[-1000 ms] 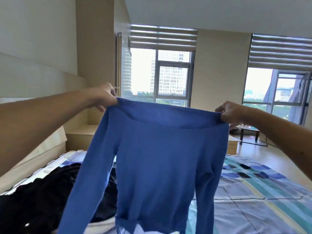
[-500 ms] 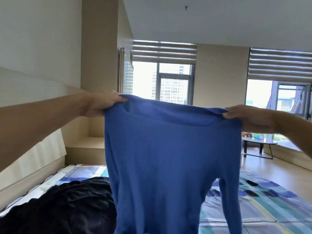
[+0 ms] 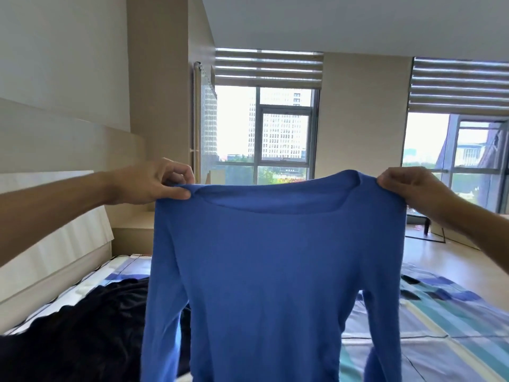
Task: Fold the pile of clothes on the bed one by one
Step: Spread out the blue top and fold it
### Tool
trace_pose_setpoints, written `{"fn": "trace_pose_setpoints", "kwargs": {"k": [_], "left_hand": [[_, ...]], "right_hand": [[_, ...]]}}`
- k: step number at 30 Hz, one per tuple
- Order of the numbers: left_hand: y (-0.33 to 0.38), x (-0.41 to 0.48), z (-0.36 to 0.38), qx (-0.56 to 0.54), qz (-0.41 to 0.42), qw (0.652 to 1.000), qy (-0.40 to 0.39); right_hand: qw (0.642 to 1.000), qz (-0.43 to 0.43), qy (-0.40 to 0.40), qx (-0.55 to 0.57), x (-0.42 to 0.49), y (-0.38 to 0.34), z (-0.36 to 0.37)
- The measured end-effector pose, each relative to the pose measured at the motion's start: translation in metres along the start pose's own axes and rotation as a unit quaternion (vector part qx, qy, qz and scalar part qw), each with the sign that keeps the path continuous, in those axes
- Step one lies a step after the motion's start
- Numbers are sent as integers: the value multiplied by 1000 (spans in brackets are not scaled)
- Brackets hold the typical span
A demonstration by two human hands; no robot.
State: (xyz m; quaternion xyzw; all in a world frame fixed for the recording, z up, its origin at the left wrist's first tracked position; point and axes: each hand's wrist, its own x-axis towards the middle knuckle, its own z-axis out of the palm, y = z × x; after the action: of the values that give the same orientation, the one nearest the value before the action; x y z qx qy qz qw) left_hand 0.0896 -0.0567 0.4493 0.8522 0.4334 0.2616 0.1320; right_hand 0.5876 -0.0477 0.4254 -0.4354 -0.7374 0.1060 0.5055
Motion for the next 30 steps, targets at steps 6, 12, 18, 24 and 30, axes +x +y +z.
{"fn": "trace_pose_setpoints", "kwargs": {"k": [6,12,18,24,30], "left_hand": [[-5,-5,21,-43,-4,979,198],[7,-2,37,49,29,954,295],[13,-25,26,225,135,915,305],[15,-30,26,241,137,914,296],[-44,-16,87,161,45,976,142]], "right_hand": [[992,2,125,-34,-5,2,10],[973,18,212,-87,-10,-11,27],[972,-38,194,-129,-27,-26,15],[969,-58,193,-144,-38,-20,14],[990,37,26,-135,-49,50,66]]}}
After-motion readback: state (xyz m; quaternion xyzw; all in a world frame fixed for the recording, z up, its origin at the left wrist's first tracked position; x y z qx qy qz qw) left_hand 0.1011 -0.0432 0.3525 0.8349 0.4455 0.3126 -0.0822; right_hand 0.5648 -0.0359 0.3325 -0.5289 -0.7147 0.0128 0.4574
